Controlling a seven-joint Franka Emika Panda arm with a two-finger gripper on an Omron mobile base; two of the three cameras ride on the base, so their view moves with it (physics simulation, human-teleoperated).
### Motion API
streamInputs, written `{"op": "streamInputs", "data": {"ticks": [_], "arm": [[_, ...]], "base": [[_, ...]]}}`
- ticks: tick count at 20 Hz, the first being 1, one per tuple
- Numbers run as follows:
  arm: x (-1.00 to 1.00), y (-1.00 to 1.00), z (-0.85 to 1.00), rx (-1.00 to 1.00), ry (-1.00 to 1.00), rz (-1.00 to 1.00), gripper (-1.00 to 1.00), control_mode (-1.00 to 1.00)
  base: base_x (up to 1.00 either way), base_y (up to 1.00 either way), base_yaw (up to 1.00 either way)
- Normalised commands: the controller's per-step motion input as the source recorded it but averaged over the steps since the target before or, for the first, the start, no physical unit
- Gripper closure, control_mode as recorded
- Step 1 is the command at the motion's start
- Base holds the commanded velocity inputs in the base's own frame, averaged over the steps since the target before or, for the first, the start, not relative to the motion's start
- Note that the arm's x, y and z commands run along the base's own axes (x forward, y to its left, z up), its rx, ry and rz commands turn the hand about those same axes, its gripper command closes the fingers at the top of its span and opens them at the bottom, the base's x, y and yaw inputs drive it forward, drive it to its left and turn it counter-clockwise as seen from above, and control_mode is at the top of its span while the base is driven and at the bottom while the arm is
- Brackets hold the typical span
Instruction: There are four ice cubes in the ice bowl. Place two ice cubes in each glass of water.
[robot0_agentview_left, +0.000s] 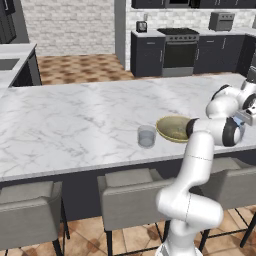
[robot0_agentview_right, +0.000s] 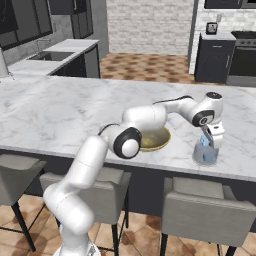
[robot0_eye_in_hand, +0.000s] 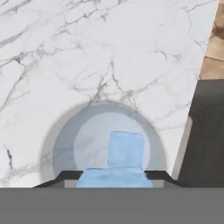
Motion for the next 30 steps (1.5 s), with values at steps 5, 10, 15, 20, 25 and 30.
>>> {"op": "streamInputs", "data": {"ticks": [5, 10, 15, 20, 25, 30], "arm": [[0.00, 0.00, -0.06, 0.00, 0.00, 0.00, -1.00, -1.00], [0.00, 0.00, -0.07, 0.00, 0.00, 0.00, -1.00, -1.00], [0.00, 0.00, -0.01, 0.00, 0.00, 0.00, -1.00, -1.00], [-0.07, 0.00, 0.38, 0.02, -0.11, 0.00, -1.00, -1.00], [-0.33, 0.11, 0.45, 0.02, -0.24, 0.06, -1.00, -1.00], [-0.56, 0.54, 0.04, 0.00, -0.25, 0.05, -1.00, -1.00]], "base": [[0.00, 0.00, 0.00], [0.00, 0.00, 0.00], [0.00, 0.00, 0.00], [0.00, 0.00, 0.00], [0.00, 0.00, 0.00], [0.00, 0.00, 0.00]]}}
